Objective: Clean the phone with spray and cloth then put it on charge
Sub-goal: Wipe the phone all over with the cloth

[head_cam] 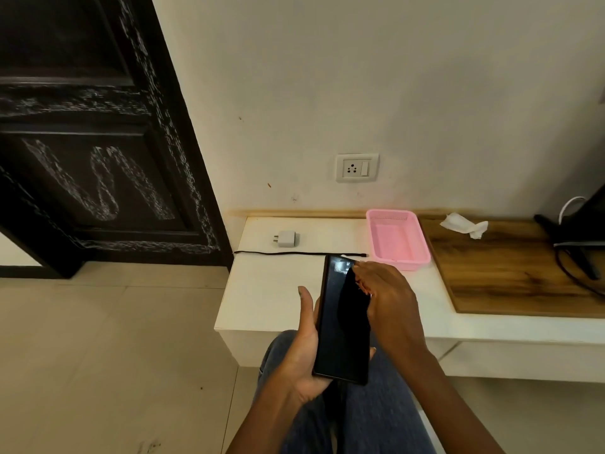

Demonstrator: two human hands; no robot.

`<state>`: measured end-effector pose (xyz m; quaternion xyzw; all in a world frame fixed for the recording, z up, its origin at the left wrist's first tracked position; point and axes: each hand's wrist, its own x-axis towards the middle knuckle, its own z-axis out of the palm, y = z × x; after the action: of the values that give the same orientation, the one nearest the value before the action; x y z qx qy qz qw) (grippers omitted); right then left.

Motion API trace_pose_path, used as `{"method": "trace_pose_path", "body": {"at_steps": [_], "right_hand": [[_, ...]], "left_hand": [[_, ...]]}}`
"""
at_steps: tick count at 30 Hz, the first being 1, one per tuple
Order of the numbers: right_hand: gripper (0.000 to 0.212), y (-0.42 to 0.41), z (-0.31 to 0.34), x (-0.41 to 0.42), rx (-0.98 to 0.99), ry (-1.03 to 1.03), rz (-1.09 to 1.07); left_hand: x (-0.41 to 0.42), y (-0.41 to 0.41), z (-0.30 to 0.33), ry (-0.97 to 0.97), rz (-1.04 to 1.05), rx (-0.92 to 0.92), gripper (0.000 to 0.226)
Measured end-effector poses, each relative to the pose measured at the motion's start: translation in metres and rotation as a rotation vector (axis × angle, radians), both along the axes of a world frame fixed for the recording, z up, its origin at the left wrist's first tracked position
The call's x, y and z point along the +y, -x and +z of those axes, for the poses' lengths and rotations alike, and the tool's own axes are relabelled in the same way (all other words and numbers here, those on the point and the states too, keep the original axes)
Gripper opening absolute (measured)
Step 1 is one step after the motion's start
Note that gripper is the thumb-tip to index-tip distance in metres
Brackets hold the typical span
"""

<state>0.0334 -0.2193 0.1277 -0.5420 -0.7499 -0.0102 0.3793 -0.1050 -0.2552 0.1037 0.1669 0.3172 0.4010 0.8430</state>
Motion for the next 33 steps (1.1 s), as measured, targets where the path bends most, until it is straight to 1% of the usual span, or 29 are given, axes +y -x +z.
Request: {"method": "trace_pose_path", "body": {"at_steps": [4, 9, 13, 16, 20, 22, 27, 33], "right_hand": [[0.036, 0.009, -0.004, -0.010, -0.040, -0.047, 0.049], [0.049, -0.004, -0.009, -0.014, -0.005, 0.029, 0.047], [0.042, 0.000, -0.001, -0.004, 0.015, 0.012, -0.013], [0.042, 0.007, -0.002, -0.008, -0.011, 0.009, 0.005], [0.043, 0.003, -0.010, -0.018, -0.040, 0.013, 0.047], [0.045, -0.004, -0.009, -0.016, -0.028, 0.029, 0.026], [0.039, -0.001, 0.003, -0.005, 0.010, 0.015, -0.037], [0.045, 0.005, -0.008, -0.021, -0.051, 0.014, 0.041]], "left_hand": [[0.002, 0.005, -0.002, 0.000, 0.026, -0.038, 0.085], [-0.001, 0.004, -0.004, 0.017, 0.031, 0.010, 0.092], [-0.003, -0.004, -0.003, 0.021, -0.001, 0.025, 0.087], [-0.003, -0.005, -0.006, 0.022, -0.026, 0.026, 0.083], [-0.004, -0.002, -0.010, 0.033, 0.012, 0.006, 0.085], [-0.005, -0.003, -0.009, 0.036, 0.014, -0.001, 0.086], [-0.005, -0.010, -0.004, 0.025, -0.033, 0.021, 0.084], [-0.005, -0.004, -0.005, 0.037, -0.001, 0.025, 0.087]]}}
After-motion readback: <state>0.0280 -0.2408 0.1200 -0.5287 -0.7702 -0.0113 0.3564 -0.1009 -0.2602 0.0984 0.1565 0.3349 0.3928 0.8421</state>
